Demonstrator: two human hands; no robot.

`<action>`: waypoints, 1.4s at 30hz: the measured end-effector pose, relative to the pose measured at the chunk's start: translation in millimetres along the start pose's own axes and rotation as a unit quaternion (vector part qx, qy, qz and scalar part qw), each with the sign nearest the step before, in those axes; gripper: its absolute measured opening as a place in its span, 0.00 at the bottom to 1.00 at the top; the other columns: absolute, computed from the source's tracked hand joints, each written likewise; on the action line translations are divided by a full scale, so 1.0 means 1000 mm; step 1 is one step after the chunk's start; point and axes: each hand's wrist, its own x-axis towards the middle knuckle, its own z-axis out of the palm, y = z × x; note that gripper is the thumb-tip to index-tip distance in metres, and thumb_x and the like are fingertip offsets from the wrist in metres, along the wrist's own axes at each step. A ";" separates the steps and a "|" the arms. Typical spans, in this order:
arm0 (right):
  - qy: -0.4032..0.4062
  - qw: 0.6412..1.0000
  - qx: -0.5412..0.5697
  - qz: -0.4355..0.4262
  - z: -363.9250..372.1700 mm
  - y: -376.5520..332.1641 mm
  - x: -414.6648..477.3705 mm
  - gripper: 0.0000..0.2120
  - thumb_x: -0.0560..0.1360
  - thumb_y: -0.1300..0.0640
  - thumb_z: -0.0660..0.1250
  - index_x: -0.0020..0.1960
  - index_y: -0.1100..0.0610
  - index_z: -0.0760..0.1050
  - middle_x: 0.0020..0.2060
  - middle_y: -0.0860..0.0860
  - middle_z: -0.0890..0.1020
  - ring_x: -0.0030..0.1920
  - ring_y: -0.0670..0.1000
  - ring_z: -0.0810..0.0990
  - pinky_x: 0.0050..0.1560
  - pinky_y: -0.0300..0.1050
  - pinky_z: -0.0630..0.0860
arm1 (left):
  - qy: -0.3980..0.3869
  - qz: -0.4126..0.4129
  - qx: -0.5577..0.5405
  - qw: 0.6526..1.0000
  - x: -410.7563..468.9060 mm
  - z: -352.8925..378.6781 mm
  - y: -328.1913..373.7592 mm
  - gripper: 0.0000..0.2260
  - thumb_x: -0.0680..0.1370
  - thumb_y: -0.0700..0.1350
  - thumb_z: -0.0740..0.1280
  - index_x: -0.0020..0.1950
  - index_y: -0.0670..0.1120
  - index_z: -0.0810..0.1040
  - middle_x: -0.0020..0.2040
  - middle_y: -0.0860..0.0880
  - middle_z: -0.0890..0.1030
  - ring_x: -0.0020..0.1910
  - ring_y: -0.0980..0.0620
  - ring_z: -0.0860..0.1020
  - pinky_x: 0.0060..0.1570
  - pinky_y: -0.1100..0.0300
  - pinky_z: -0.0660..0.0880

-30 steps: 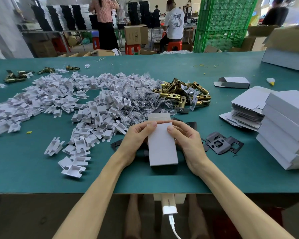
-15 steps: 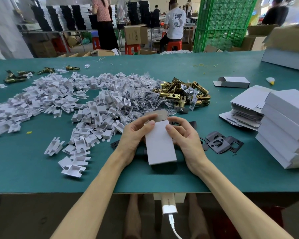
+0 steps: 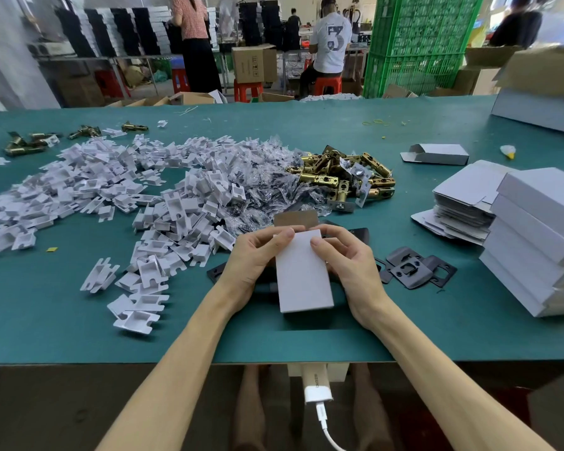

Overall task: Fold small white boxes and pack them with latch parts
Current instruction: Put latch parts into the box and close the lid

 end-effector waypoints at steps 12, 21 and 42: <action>0.032 0.999 0.001 0.025 0.001 -0.001 0.002 0.30 0.68 0.44 0.76 0.63 0.57 0.71 0.48 0.52 0.88 0.50 0.52 0.86 0.48 0.48 0.82 | -0.010 0.046 -0.038 0.998 0.002 0.000 -0.002 0.17 0.80 0.49 0.73 0.68 0.54 0.82 0.64 0.46 0.84 0.55 0.47 0.83 0.56 0.47 0.81; -0.058 0.994 -0.093 0.018 0.010 -0.002 -0.002 0.22 0.77 0.42 0.70 0.65 0.52 0.73 0.51 0.52 0.85 0.42 0.52 0.85 0.39 0.50 0.82 | 0.172 0.069 -0.190 0.964 0.011 -0.004 -0.002 0.20 0.77 0.43 0.73 0.69 0.47 0.80 0.64 0.49 0.84 0.57 0.51 0.81 0.56 0.51 0.80; 0.066 0.998 0.011 0.001 -0.001 0.007 0.008 0.18 0.85 0.51 0.61 0.74 0.49 0.68 0.51 0.57 0.82 0.34 0.56 0.83 0.32 0.45 0.79 | 0.148 0.042 -0.051 0.987 0.009 -0.002 -0.005 0.08 0.80 0.50 0.72 0.54 0.48 0.81 0.51 0.48 0.86 0.49 0.50 0.83 0.42 0.63 0.81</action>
